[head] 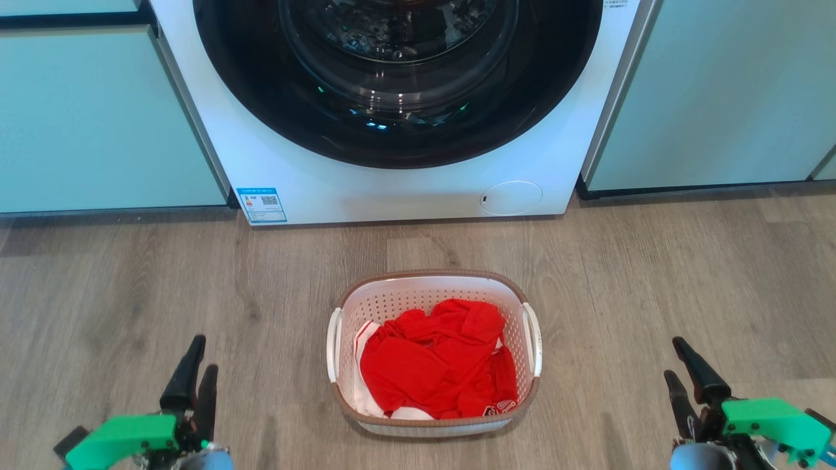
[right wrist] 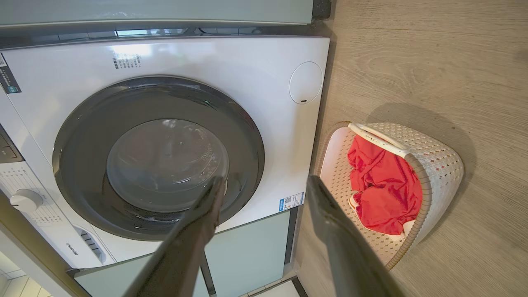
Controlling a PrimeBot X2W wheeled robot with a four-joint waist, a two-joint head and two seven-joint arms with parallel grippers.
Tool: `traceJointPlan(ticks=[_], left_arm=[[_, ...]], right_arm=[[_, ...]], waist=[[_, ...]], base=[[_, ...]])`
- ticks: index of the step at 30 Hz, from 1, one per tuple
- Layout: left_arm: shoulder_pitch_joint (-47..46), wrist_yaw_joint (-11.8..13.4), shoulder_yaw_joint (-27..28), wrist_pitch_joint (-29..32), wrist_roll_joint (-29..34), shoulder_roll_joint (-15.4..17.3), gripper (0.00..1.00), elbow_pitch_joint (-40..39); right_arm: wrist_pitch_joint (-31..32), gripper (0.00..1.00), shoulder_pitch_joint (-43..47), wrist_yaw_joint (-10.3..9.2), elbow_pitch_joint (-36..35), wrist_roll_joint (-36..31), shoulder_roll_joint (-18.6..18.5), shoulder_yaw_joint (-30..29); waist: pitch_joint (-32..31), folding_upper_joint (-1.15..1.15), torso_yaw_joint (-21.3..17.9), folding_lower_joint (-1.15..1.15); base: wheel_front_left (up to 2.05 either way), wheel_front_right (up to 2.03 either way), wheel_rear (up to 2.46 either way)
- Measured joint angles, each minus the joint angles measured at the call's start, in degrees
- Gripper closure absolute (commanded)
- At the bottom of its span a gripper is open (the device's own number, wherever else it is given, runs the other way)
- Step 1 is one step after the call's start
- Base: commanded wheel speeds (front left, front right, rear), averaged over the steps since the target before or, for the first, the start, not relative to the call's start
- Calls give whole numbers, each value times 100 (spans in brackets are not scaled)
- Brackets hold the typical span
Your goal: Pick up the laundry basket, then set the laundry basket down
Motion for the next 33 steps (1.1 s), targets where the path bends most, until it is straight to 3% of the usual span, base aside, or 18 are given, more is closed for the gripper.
traceJointPlan(ticks=[16, 24, 33], left_arm=[[-28, 0, -136, -272, 534, 1, 0, -342], [-28, 53, -178, -355, 1089, 2, 0, -530], [-28, 210, -381, -530, 2129, 4, 0, -739]], right_arm=[[-255, 0, -3, 0, -187, -639, 0, 127], [-370, 0, -3, 0, -339, -1225, -1, 227], [-502, 0, -3, 0, -509, -2045, -1, 339]], waist=[[3, 0, 2, 0], [9, 0, 2, 0], [8, 0, 7, 0]], base=[[0, 0, 0], [0, 0, 0], [0, 0, 0]])
